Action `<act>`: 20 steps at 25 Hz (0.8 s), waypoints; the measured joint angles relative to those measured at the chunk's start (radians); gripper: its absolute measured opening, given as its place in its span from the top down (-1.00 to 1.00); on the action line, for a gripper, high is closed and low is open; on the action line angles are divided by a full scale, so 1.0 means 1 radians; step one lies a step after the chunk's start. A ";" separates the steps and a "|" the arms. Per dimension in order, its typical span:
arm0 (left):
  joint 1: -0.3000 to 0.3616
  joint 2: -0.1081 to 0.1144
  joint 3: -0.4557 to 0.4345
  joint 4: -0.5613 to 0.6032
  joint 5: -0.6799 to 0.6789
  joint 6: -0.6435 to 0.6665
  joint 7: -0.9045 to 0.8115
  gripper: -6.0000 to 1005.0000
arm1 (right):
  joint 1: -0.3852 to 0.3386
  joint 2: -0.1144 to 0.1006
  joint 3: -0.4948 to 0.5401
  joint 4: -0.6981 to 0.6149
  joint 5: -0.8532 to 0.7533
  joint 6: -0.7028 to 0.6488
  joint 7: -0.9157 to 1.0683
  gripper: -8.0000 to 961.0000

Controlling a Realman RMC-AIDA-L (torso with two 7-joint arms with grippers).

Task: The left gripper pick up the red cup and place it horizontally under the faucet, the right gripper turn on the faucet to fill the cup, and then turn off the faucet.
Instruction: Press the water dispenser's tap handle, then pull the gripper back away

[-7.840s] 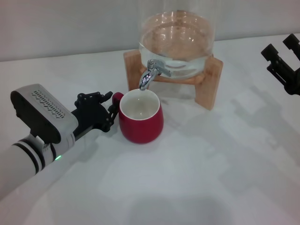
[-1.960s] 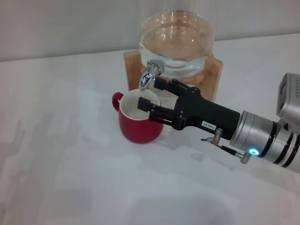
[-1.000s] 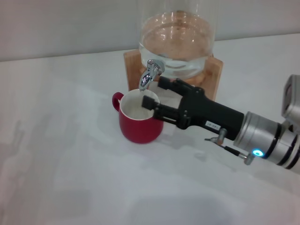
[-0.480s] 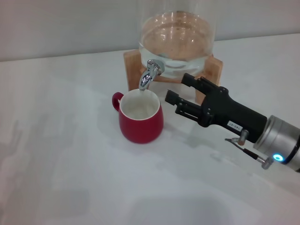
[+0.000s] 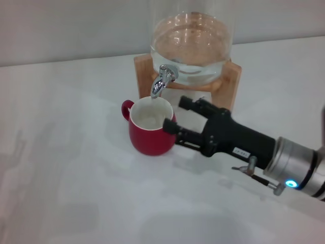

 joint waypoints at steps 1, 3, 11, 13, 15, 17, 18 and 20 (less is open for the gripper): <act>-0.002 0.000 0.001 0.000 0.001 0.000 0.000 -0.60 | 0.008 0.001 -0.014 -0.002 0.000 0.002 0.002 -0.75; -0.005 -0.001 0.001 -0.001 0.006 -0.001 0.000 -0.60 | 0.035 0.003 -0.045 -0.004 0.003 0.008 0.006 -0.75; -0.009 -0.002 0.003 -0.001 0.007 -0.001 -0.001 -0.60 | 0.072 0.005 -0.070 -0.038 0.003 0.048 0.018 -0.75; -0.012 -0.003 0.003 -0.001 0.008 -0.002 -0.003 -0.60 | 0.086 0.005 -0.077 -0.039 0.003 0.052 0.025 -0.75; -0.014 -0.003 0.004 -0.001 0.008 -0.001 -0.004 -0.60 | 0.096 0.006 -0.080 -0.039 0.003 0.056 0.030 -0.75; -0.016 -0.003 0.008 -0.001 0.008 -0.001 -0.004 -0.60 | 0.106 0.008 -0.086 -0.039 0.003 0.064 0.031 -0.75; -0.017 -0.003 0.014 0.000 0.008 -0.001 -0.004 -0.60 | 0.118 0.011 -0.096 -0.040 0.003 0.078 0.032 -0.75; -0.017 -0.002 0.015 0.000 0.008 -0.001 -0.004 -0.60 | 0.127 0.013 -0.100 -0.041 0.003 0.087 0.034 -0.75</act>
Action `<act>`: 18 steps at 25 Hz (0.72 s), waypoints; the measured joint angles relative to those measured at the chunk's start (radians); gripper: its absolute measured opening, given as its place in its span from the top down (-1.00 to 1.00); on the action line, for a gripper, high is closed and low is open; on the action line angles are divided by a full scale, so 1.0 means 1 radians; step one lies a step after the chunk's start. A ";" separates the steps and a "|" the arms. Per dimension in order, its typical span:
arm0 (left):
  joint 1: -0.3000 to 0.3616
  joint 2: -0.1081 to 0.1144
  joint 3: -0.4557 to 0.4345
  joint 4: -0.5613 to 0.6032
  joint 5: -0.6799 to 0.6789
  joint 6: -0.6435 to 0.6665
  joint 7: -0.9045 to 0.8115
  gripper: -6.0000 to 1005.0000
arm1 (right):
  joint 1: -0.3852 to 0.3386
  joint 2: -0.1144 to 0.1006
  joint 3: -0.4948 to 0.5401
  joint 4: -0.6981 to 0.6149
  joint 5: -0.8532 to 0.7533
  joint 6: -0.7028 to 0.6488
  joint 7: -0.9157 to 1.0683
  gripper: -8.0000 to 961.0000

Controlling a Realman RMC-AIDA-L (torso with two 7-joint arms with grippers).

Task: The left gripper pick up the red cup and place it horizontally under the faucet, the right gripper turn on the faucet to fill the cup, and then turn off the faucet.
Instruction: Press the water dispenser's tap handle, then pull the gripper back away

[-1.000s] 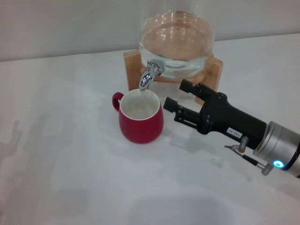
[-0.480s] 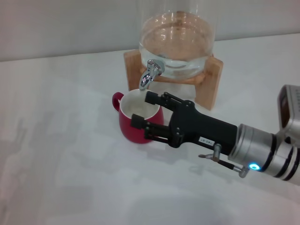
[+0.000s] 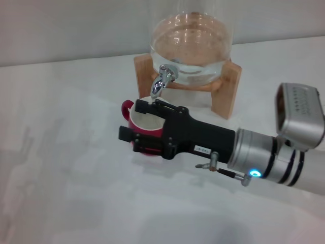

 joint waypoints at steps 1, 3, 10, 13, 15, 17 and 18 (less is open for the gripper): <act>0.000 0.000 0.001 0.000 0.000 0.000 0.000 -0.60 | 0.006 0.001 -0.003 0.000 0.000 0.008 0.002 -0.75; 0.000 0.000 0.006 0.000 0.000 0.000 0.001 -0.60 | 0.024 0.002 -0.005 0.000 0.000 0.026 0.008 -0.75; 0.000 0.000 0.015 0.000 0.000 0.000 0.001 -0.60 | 0.034 0.001 0.006 0.000 0.005 0.042 0.012 -0.75; 0.000 0.000 0.015 0.000 0.000 0.000 0.001 -0.60 | 0.037 0.000 0.010 0.000 0.006 0.050 0.012 -0.75; -0.001 0.000 0.016 0.000 0.000 -0.001 0.001 -0.60 | 0.042 -0.001 0.013 0.000 0.006 0.057 0.012 -0.75; -0.001 0.000 0.016 0.000 0.000 -0.003 0.001 -0.60 | 0.043 -0.001 0.018 0.000 0.007 0.060 0.012 -0.75; -0.001 0.000 0.016 0.000 0.000 -0.004 0.001 -0.60 | 0.044 -0.002 0.021 0.000 0.007 0.061 0.012 -0.75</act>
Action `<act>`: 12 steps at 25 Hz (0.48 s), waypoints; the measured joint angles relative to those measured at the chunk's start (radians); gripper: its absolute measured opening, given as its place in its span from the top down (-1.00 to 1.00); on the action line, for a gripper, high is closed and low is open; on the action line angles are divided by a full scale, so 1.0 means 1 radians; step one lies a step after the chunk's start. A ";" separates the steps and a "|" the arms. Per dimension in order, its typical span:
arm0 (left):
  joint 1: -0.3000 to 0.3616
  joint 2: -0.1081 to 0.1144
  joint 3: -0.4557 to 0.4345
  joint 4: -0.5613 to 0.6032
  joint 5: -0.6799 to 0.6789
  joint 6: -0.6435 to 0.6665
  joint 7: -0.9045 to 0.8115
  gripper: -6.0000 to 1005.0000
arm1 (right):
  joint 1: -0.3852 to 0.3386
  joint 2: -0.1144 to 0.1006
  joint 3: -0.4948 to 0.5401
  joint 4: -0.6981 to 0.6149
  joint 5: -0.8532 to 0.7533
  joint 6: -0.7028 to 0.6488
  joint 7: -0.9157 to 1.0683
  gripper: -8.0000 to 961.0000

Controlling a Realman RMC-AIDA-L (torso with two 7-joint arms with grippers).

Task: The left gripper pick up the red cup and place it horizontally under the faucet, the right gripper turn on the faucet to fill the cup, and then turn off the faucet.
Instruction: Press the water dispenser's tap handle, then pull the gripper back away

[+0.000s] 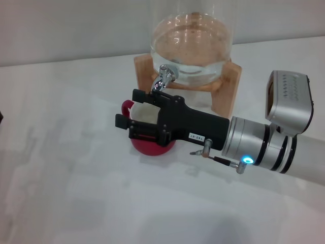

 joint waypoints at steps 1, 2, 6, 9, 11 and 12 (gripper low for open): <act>0.000 0.000 0.000 0.000 0.000 -0.001 0.000 -0.60 | 0.000 0.000 0.000 0.000 0.000 0.000 0.000 -0.75; -0.001 0.000 0.000 0.000 0.000 -0.003 0.000 -0.61 | 0.000 0.000 0.001 0.000 0.000 0.001 0.000 -0.75; -0.001 0.000 0.000 0.000 0.000 -0.005 -0.001 -0.61 | 0.002 -0.001 0.005 0.000 0.000 0.002 -0.001 -0.75; -0.001 0.000 0.003 0.000 0.000 -0.005 -0.002 -0.61 | 0.002 -0.002 0.011 0.000 0.000 0.003 -0.003 -0.75; -0.001 0.000 0.009 0.000 0.000 -0.005 -0.003 -0.61 | 0.002 -0.002 0.013 0.000 0.000 0.003 -0.003 -0.75; -0.001 0.001 0.011 0.000 0.000 -0.005 -0.002 -0.61 | 0.001 -0.002 0.014 0.000 0.000 0.003 -0.004 -0.75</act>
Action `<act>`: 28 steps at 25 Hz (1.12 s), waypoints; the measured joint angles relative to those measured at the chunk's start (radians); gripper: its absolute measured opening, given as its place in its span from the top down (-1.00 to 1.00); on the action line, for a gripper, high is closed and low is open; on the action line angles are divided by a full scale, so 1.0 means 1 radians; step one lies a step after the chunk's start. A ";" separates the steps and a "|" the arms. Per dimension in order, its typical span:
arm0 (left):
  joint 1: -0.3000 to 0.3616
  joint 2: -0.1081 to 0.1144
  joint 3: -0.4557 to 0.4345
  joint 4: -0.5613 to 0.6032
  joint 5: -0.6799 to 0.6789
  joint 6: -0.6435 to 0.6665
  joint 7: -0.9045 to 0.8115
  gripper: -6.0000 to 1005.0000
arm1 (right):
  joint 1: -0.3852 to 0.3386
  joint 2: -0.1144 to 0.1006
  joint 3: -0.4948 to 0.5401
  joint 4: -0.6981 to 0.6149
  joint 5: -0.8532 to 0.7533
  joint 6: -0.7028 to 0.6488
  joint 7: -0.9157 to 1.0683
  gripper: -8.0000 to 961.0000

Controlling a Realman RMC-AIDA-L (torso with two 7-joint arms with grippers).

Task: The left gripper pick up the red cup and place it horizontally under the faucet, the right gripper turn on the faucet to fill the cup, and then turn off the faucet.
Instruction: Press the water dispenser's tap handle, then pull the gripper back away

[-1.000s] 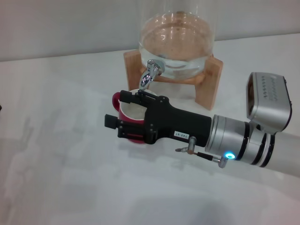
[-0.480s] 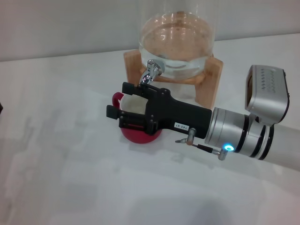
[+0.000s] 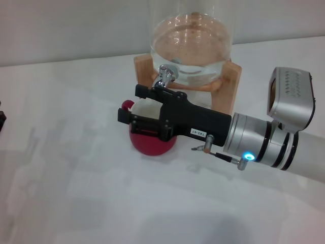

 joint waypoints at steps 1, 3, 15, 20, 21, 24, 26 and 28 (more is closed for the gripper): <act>0.000 0.000 0.001 0.000 0.000 0.000 0.001 -0.61 | -0.001 0.000 0.002 0.000 0.000 0.000 0.000 -0.75; 0.000 0.001 0.001 0.000 0.000 0.000 0.002 -0.61 | -0.005 0.000 0.008 0.001 0.000 0.000 -0.002 -0.75; -0.004 0.001 0.001 0.000 0.000 0.000 0.002 -0.61 | -0.012 -0.001 0.010 0.005 0.000 -0.001 -0.002 -0.75; -0.006 0.001 0.001 0.000 0.000 0.000 0.002 -0.61 | -0.015 -0.001 0.011 0.003 0.000 -0.001 -0.003 -0.75; -0.006 0.001 0.001 0.000 0.000 0.000 0.002 -0.61 | -0.017 -0.002 0.012 0.001 0.000 -0.001 -0.004 -0.75; -0.007 0.001 0.001 0.000 0.000 0.000 0.002 -0.61 | -0.023 -0.002 0.015 0.000 0.000 -0.003 -0.005 -0.75; -0.008 0.001 0.002 0.000 0.000 0.000 0.001 -0.61 | -0.023 -0.002 0.015 0.000 0.000 -0.003 -0.005 -0.75; -0.010 0.001 0.001 0.000 0.000 0.000 0.001 -0.61 | -0.023 -0.002 0.015 0.000 0.000 -0.003 -0.006 -0.75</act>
